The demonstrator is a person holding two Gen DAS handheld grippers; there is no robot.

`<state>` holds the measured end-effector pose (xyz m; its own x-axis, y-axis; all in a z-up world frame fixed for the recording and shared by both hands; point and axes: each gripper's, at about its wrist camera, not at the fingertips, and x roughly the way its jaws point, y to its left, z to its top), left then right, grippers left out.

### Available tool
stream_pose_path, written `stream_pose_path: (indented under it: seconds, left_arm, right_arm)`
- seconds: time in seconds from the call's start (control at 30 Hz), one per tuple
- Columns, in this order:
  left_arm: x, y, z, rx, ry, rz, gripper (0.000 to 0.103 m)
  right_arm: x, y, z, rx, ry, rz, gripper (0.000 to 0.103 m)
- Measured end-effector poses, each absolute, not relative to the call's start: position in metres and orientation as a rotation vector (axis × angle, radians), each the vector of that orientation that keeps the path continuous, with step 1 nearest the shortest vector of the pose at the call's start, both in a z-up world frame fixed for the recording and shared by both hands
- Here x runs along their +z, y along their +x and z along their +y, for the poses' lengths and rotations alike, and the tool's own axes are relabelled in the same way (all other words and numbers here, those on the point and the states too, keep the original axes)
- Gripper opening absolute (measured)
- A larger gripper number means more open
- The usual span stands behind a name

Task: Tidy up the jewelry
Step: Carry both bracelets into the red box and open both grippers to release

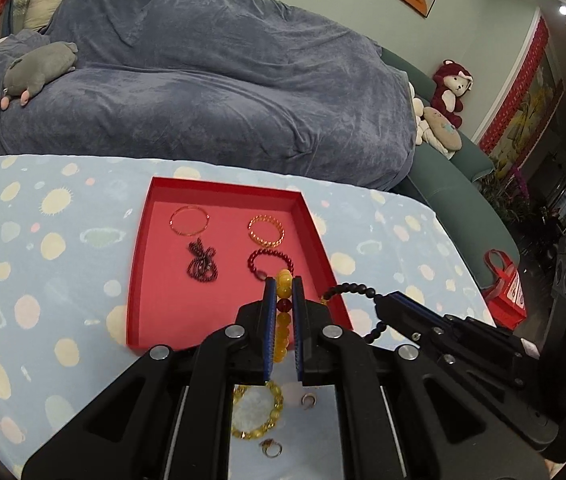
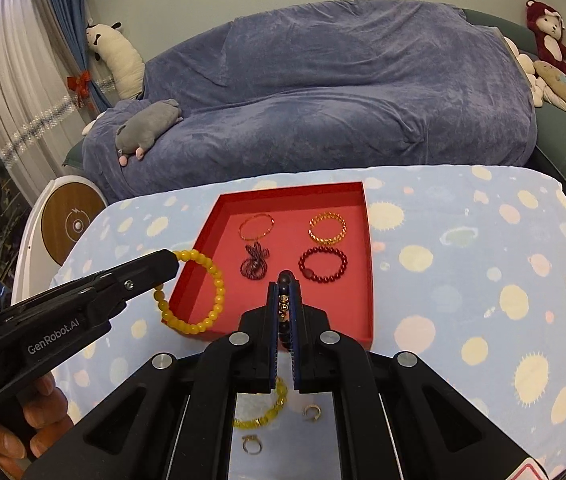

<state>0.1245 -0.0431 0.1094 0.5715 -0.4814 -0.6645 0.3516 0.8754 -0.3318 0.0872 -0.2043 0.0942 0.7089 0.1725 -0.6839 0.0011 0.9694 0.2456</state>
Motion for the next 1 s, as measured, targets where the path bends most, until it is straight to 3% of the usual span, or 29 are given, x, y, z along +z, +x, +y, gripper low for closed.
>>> stream_pose_path:
  seconds: [0.33,0.57,0.83,0.87,0.93,1.0]
  left_arm:
    - [0.047,0.19,-0.043,-0.494,-0.256,0.94,0.007]
    - [-0.009,0.204,-0.034,-0.4,-0.144,1.022,0.008]
    - [-0.023,0.207,-0.031,-0.311,-0.006,0.988,0.009]
    - [-0.023,0.206,-0.031,-0.298,0.013,0.983,0.011]
    - [-0.02,0.206,-0.033,-0.259,0.049,0.961,0.033]
    - [-0.015,0.202,-0.031,-0.228,0.06,0.929,0.043]
  right_arm:
    - [0.034,0.15,-0.199,0.134,0.342,0.896,0.005]
    - [-0.01,0.166,-0.202,0.077,0.277,0.987,0.005]
    - [-0.023,0.172,-0.199,0.027,0.137,1.0,0.005]
    - [-0.022,0.172,-0.199,0.023,0.123,0.997,0.005]
    - [-0.019,0.17,-0.198,0.001,0.102,0.978,0.012]
    - [-0.013,0.166,-0.199,0.0,0.11,0.957,0.016]
